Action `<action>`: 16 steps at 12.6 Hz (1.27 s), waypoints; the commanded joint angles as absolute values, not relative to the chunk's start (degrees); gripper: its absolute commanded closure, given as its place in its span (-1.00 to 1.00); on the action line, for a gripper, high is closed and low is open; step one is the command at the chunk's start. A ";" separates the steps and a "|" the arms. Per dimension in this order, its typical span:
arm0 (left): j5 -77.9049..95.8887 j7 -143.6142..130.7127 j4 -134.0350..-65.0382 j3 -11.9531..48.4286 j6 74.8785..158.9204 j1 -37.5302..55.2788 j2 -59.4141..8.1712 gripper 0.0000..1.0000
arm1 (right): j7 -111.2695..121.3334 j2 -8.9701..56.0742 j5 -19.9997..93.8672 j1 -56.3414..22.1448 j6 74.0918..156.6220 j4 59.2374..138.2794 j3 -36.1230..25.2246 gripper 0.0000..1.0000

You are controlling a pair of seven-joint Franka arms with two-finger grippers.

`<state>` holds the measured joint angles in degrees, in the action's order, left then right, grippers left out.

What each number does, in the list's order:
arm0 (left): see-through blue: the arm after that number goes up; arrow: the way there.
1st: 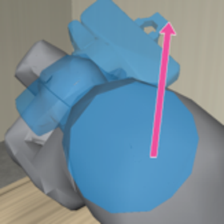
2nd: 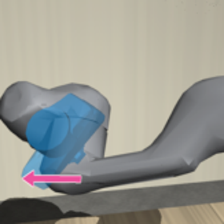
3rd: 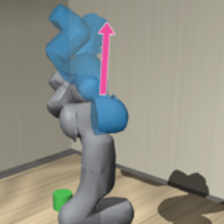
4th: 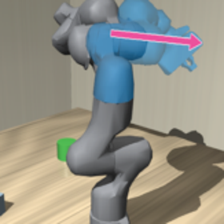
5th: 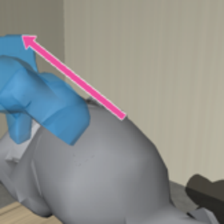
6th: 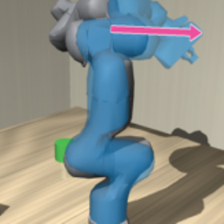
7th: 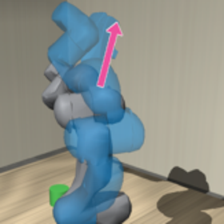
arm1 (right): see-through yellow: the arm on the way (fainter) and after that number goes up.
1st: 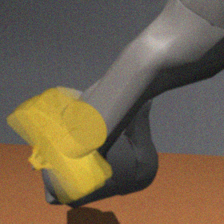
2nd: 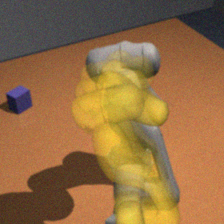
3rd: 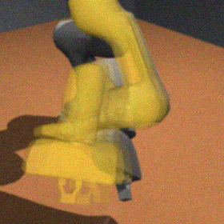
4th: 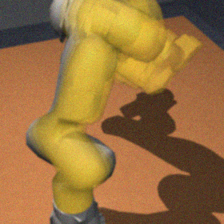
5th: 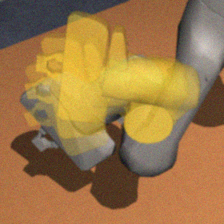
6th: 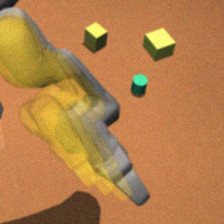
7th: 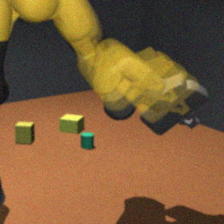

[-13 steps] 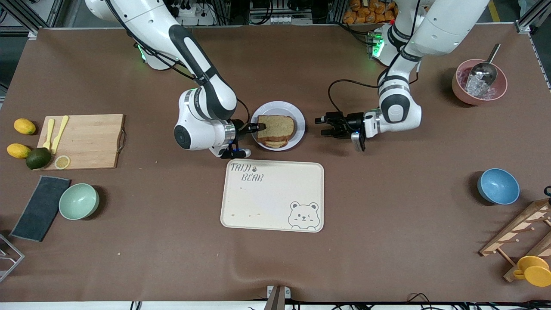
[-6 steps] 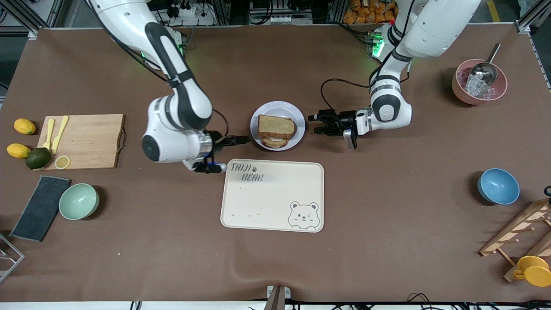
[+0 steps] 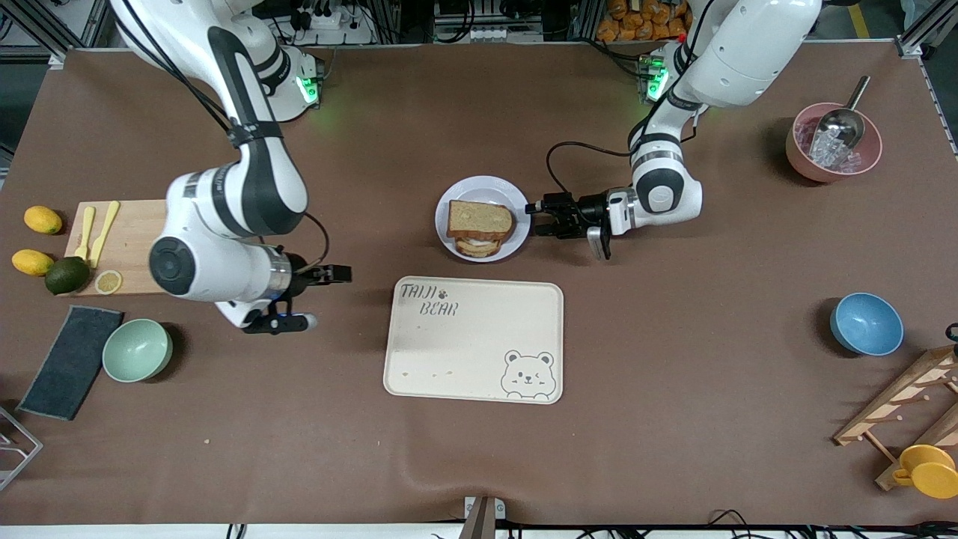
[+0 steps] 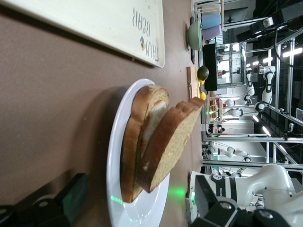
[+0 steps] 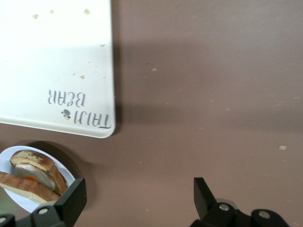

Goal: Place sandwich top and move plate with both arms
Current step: 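Withdraw the right gripper while the left gripper grips the plate rim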

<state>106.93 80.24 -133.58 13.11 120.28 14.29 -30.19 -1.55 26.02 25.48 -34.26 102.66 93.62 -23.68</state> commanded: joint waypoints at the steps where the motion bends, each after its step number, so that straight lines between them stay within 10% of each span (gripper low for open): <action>1: 110.47 81.56 -132.36 13.18 120.94 15.81 -31.20 -1.00 | -0.71 25.93 23.55 -29.81 95.47 88.08 -23.55 -1.00; 7: 114.17 86.48 -131.04 13.10 120.94 17.23 -34.71 -1.00 | 17.10 24.79 22.17 -11.55 92.72 84.90 -19.80 -1.00; 11: 117.93 91.12 -131.04 13.18 120.94 18.01 -35.33 0.70 | 21.46 22.51 12.43 -2.46 92.55 80.78 -13.11 -1.00; 16: 121.20 96.06 -131.04 13.18 120.85 18.37 -37.70 1.00 | 8.36 19.53 11.08 -1.33 72.88 69.70 -9.95 -1.00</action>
<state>119.12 93.56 -132.00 13.16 120.33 17.60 -35.07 11.67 21.07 12.86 -2.97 76.56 71.72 -12.79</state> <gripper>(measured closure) 0.912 0.000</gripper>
